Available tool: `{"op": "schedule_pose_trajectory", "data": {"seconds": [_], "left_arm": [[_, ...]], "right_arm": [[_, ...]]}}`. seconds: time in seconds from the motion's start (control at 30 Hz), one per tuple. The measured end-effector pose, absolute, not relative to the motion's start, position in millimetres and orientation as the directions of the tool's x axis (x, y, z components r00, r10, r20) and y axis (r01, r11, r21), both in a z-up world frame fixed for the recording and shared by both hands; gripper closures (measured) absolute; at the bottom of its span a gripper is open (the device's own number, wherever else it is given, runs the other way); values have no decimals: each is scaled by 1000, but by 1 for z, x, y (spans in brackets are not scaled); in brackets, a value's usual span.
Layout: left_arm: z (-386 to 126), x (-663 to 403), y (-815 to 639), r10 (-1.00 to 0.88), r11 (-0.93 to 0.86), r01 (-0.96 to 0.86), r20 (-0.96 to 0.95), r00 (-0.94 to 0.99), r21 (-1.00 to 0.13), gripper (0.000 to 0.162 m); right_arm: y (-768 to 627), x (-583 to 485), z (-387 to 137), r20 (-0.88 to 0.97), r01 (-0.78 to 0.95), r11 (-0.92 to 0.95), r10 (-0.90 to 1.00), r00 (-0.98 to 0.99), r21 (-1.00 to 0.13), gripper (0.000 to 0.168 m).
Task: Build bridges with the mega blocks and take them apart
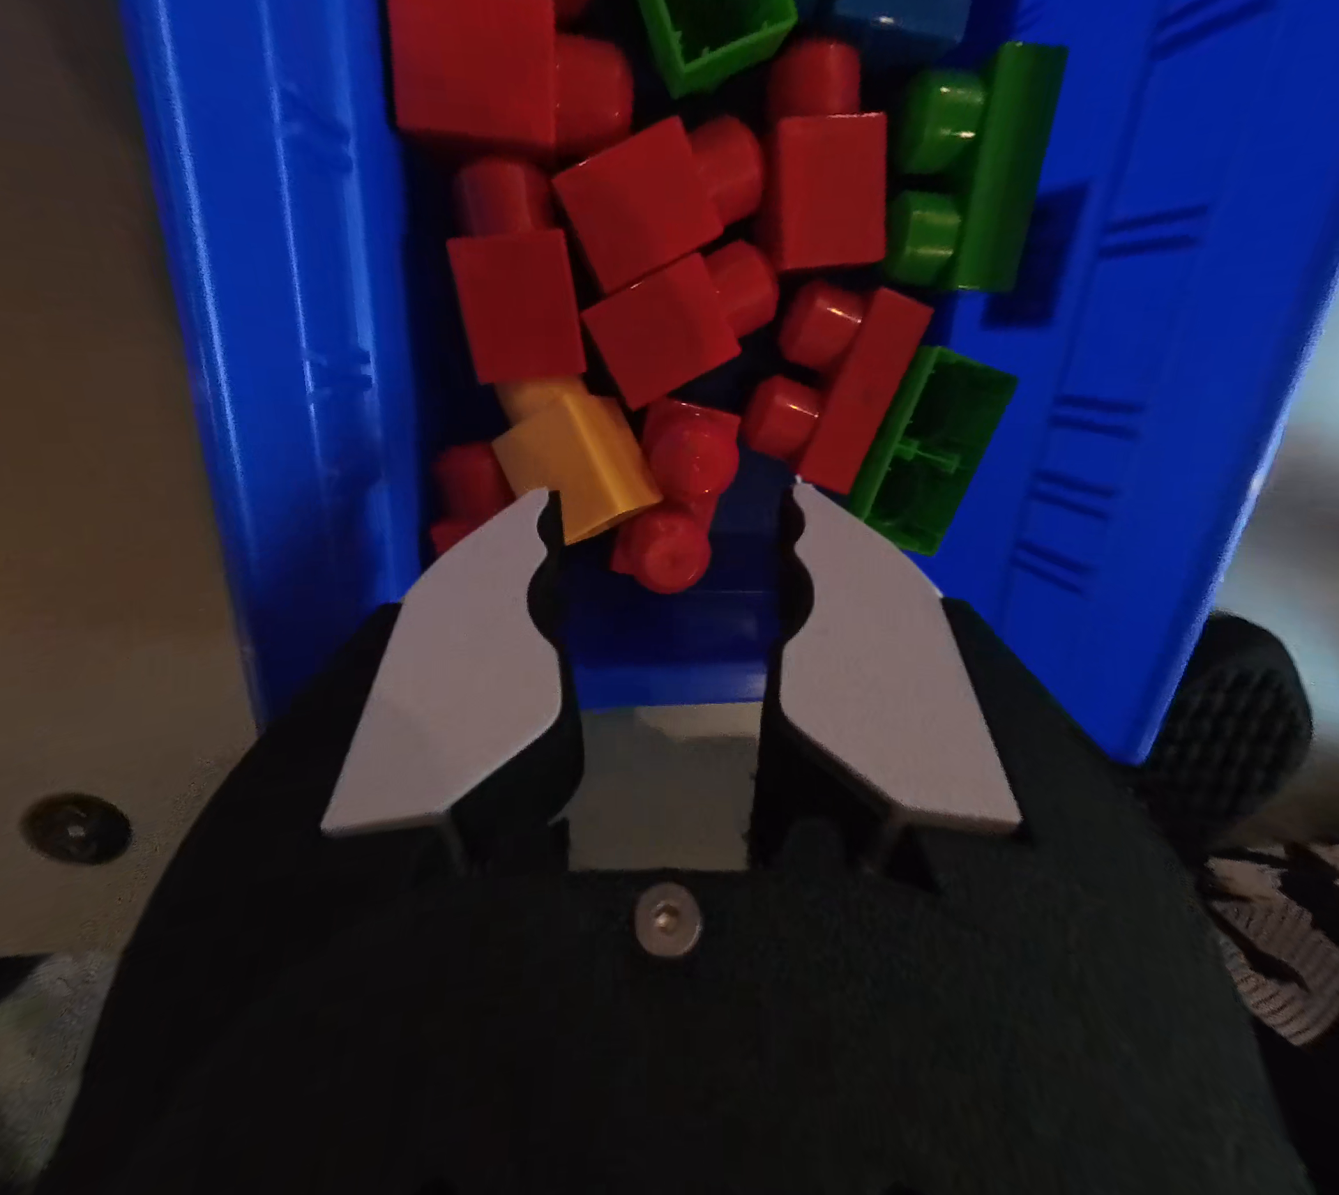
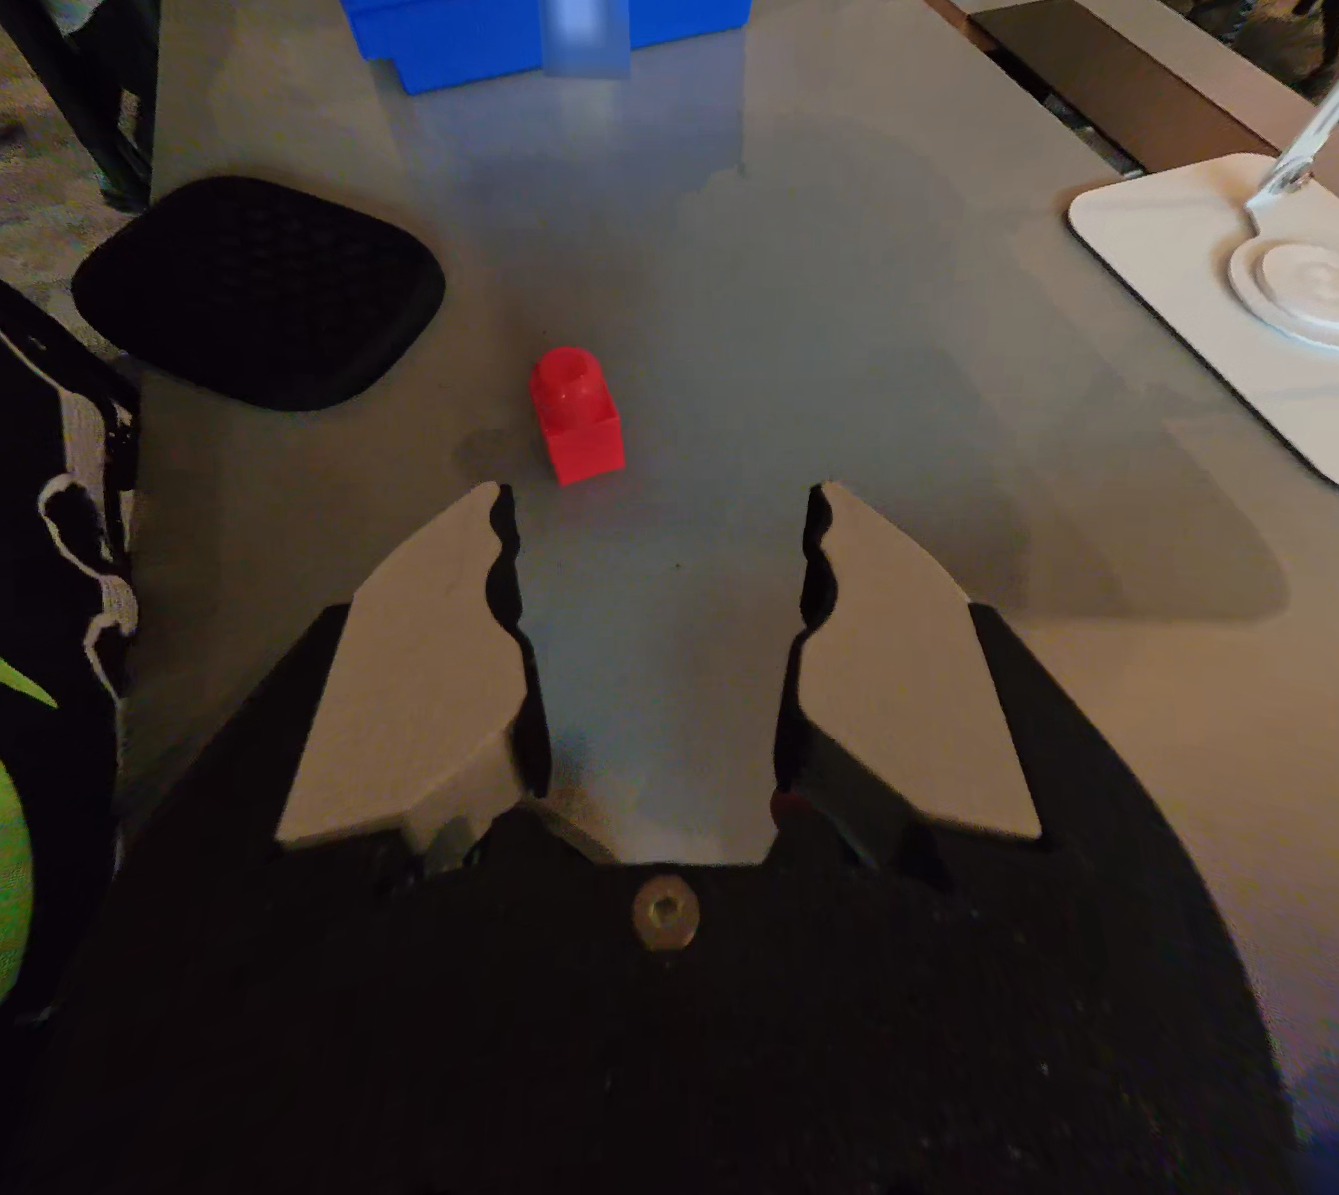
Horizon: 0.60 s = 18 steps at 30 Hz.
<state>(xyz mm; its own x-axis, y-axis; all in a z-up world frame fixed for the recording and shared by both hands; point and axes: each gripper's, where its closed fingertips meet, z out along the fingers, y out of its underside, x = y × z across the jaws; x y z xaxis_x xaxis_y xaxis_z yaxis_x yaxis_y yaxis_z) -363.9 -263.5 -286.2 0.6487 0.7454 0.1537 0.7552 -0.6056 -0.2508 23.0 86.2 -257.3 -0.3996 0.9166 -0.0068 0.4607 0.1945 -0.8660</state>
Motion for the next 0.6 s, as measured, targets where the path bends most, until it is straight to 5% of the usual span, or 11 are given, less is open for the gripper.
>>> {"op": "schedule_pose_trajectory", "data": {"seconds": [0.6], "left_arm": [[-306, -364, -275, 898, -404, 899, 117, 425, -170, 107]], "right_arm": [[100, 33, -239, -144, 341, -6, 913, -381, -940, 97]]}}
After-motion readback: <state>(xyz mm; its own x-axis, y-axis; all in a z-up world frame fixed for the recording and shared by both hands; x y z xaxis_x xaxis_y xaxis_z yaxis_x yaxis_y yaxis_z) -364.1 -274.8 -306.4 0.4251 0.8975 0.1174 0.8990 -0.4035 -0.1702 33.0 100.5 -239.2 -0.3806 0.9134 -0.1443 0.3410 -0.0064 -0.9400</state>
